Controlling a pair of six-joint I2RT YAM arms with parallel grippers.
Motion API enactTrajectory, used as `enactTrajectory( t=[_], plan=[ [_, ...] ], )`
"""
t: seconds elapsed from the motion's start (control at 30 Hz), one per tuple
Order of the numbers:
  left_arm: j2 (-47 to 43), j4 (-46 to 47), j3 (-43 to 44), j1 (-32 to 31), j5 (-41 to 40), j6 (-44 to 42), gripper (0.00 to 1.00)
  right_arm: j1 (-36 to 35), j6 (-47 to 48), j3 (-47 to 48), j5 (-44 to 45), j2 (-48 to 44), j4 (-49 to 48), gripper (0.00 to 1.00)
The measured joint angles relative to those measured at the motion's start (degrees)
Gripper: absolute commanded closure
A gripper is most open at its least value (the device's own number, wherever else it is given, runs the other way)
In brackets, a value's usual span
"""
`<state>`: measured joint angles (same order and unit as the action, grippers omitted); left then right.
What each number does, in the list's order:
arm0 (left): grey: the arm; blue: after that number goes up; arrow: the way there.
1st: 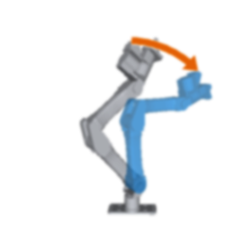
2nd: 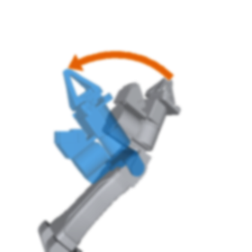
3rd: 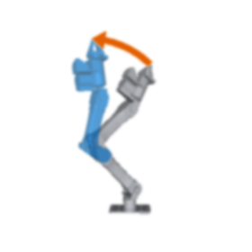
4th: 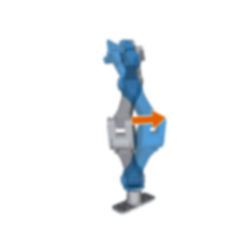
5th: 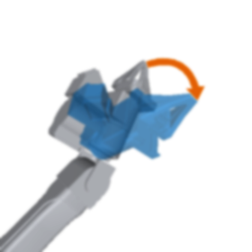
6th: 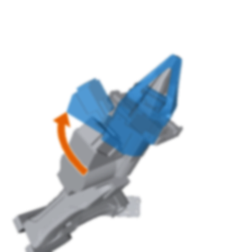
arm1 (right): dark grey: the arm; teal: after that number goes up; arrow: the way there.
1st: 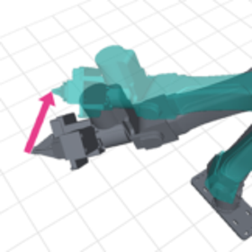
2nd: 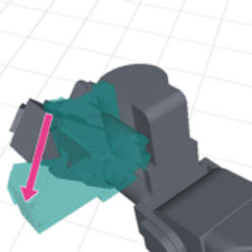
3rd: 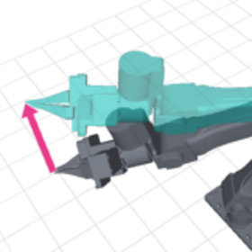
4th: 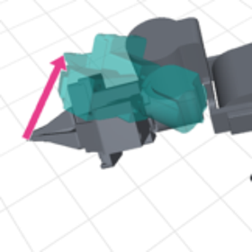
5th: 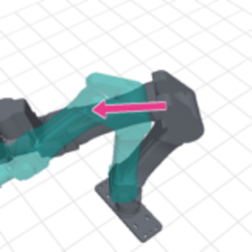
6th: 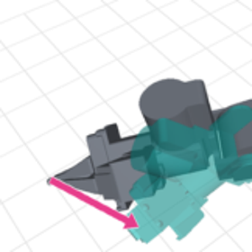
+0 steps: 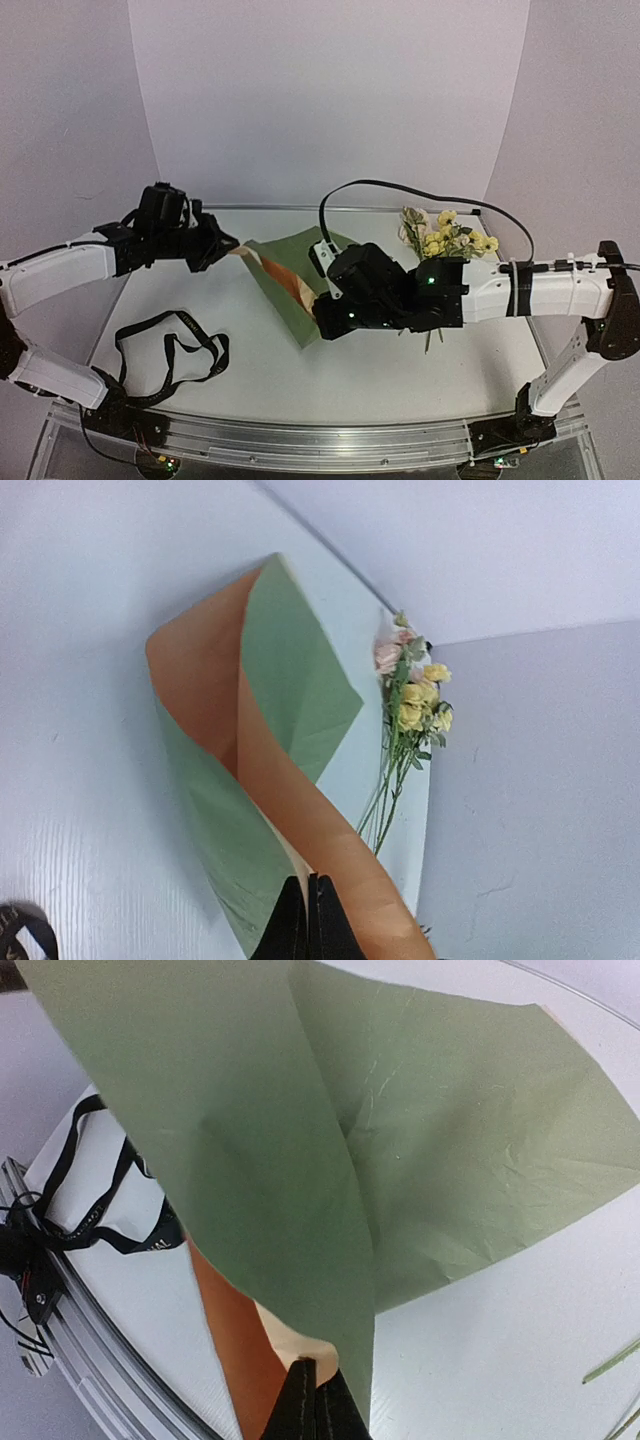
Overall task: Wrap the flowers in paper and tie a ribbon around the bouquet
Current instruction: Pass from the right arm to the left, then unfold the folded wrapping paper.
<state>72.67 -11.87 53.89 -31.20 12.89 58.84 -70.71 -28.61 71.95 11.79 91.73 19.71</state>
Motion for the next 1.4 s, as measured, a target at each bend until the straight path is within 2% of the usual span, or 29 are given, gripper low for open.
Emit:
enactTrajectory(
  t=[0.17,0.3,0.43,0.57,0.63,0.83,1.07,1.4],
  plan=[
    [7.58,-6.58,17.50,-10.90,-9.47,-13.38,1.00,-0.03,0.10,-6.10,1.18,-5.08,-3.21,0.97],
    [15.22,-11.44,28.33,-20.52,-17.15,-23.15,1.00,-0.70,-0.34,-10.44,1.99,-8.38,-5.30,0.71],
    [20.85,-15.22,34.60,-28.55,-23.53,-31.40,1.00,-1.66,-1.84,-15.47,3.36,-13.19,-6.59,0.38],
    [22.30,-17.25,35.14,-31.91,-25.86,-36.01,1.00,-2.13,-2.80,-18.57,6.09,-19.54,-3.37,0.12],
    [22.38,-17.74,34.82,-32.13,-26.33,-37.19,1.00,-2.13,-2.76,-19.14,7.91,-22.94,-0.84,0.04],
    [22.79,-17.90,34.05,-33.08,-26.53,-39.43,1.00,-1.19,-0.27,-17.41,8.43,-27.69,6.63,0.02],
    [23.76,-17.89,34.05,-34.74,-23.91,-41.50,1.00,-0.37,7.96,-8.56,3.01,-23.40,12.03,0.02],
    [23.78,-17.59,34.05,-35.03,-18.20,-43.18,1.00,1.34,15.90,-2.52,-0.79,-18.90,13.44,0.02]
  ],
)
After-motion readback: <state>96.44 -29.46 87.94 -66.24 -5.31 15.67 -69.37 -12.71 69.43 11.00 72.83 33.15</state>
